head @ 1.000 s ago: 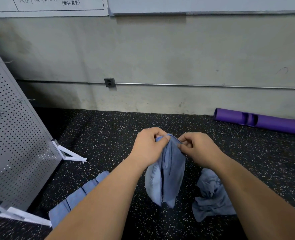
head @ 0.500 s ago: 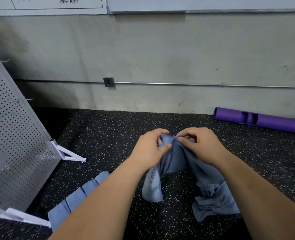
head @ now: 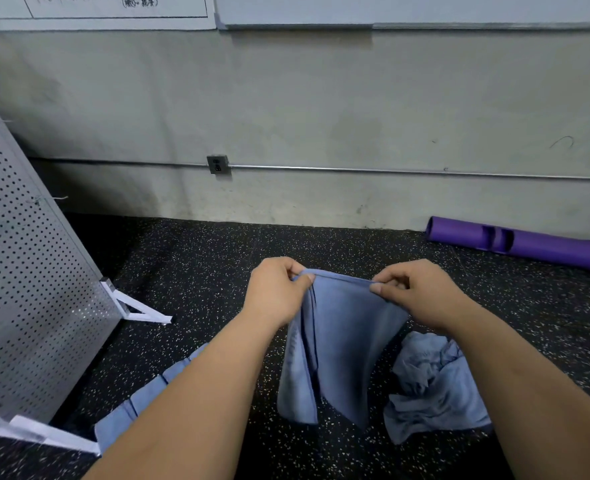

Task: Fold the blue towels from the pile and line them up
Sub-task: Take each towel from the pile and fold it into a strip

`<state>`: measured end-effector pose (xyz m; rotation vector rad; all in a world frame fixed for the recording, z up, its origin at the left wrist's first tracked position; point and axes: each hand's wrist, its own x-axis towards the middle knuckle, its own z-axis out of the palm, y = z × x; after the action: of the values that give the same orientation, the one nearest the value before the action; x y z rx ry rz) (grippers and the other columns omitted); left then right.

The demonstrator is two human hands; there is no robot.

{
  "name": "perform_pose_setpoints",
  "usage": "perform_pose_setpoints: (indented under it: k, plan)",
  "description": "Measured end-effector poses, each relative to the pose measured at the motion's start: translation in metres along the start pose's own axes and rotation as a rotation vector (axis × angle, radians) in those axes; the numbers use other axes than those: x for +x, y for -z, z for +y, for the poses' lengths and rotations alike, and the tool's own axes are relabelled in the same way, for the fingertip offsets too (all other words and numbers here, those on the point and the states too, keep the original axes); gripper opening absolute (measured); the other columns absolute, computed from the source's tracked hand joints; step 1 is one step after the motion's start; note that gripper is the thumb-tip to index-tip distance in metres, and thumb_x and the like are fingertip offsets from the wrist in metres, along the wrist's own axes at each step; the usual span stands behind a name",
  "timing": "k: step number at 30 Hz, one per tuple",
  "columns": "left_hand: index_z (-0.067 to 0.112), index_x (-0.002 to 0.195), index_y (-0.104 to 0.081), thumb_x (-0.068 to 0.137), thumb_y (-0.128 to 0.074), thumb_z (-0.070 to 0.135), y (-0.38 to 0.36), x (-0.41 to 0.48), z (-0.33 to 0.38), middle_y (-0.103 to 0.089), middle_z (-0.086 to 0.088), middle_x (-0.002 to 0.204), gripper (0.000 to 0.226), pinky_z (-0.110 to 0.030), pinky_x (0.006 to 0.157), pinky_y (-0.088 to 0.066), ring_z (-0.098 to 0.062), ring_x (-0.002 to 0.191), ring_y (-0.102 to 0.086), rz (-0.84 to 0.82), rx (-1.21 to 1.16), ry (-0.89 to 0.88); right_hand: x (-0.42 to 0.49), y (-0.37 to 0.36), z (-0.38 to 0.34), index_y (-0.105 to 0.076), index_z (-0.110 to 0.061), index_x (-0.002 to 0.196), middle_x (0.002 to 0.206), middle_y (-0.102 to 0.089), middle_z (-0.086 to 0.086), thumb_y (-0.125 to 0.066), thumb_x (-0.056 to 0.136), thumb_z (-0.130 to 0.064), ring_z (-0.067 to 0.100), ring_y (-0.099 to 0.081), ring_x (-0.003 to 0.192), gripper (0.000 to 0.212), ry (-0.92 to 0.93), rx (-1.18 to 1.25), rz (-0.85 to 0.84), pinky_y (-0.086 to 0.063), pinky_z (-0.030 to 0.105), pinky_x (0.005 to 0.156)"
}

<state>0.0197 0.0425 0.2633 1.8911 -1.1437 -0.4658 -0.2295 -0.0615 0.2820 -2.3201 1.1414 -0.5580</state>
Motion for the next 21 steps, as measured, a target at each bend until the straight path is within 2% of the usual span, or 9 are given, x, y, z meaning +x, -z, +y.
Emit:
perform_pose_setpoints:
  k: [2,5,9,13,16,19,21]
  plan:
    - [0.025,0.081,-0.074,0.093,-0.080,0.031,0.004,0.000,-0.003,-0.071,0.011,0.077,0.015,-0.022,0.062,-0.043,-0.006,0.069,-0.062,0.007,0.028,0.016,-0.001,0.005,0.002,-0.081,-0.035,0.085,0.070,-0.069,-0.024,-0.083,0.089,-0.036,-0.004,-0.058,0.061,0.005,-0.014,-0.009,0.012,-0.041,0.015,0.061]
    - [0.025,0.080,-0.073,0.096,-0.077,0.030,0.008,0.002,-0.007,-0.072,0.009,0.079,0.016,-0.022,0.062,-0.043,-0.007,0.073,-0.065,0.031,0.078,0.028,-0.003,0.006,0.004,-0.080,-0.033,0.081,0.071,-0.073,-0.012,-0.084,0.089,-0.034,-0.001,-0.059,0.059,0.009,-0.054,0.060,-0.013,-0.051,0.025,0.065]
    - [0.023,0.081,-0.074,0.096,-0.075,0.030,0.014,0.004,-0.010,-0.072,0.009,0.079,0.017,-0.027,0.071,-0.047,-0.015,0.081,-0.068,0.066,0.122,0.067,-0.006,0.007,0.002,-0.080,-0.028,0.083,0.066,-0.070,0.000,-0.083,0.091,-0.032,0.003,-0.053,0.056,0.010,-0.053,0.127,-0.018,-0.047,0.027,0.062]
    - [0.026,0.084,-0.073,0.095,-0.077,0.029,0.015,0.003,-0.013,-0.072,0.009,0.081,0.012,-0.028,0.075,-0.050,-0.013,0.083,-0.068,0.032,0.096,0.094,-0.009,0.009,-0.006,-0.080,-0.021,0.099,0.057,-0.056,-0.004,-0.076,0.098,-0.019,0.010,-0.049,0.057,0.005,-0.055,0.425,0.003,-0.044,0.022,0.057]
    - [0.028,0.090,-0.074,0.091,-0.080,0.024,0.015,0.003,-0.014,-0.073,0.010,0.084,0.007,-0.026,0.074,-0.053,-0.012,0.080,-0.068,0.002,0.022,0.102,-0.010,0.009,-0.012,-0.081,-0.015,0.106,0.069,-0.066,0.003,-0.069,0.101,-0.010,0.010,-0.056,0.059,0.014,-0.132,0.681,0.041,-0.050,0.019,0.054]
    - [0.033,0.095,-0.075,0.088,-0.082,0.019,0.013,0.003,-0.015,-0.074,0.009,0.086,0.016,-0.027,0.074,-0.056,-0.012,0.076,-0.067,-0.041,-0.062,0.093,-0.009,0.007,-0.014,-0.083,-0.014,0.105,0.076,-0.071,0.003,-0.066,0.101,-0.002,0.016,-0.065,0.071,0.022,-0.198,0.785,-0.024,-0.062,0.024,0.069]
    - [0.034,0.097,-0.076,0.087,-0.084,0.018,0.012,0.003,-0.015,-0.076,0.007,0.087,0.021,-0.031,0.079,-0.059,-0.013,0.076,-0.068,-0.068,-0.110,0.067,-0.009,0.004,-0.014,-0.084,-0.016,0.106,0.083,-0.074,0.004,-0.064,0.100,0.004,0.018,-0.068,0.079,0.029,-0.196,0.796,-0.077,-0.065,0.030,0.080]
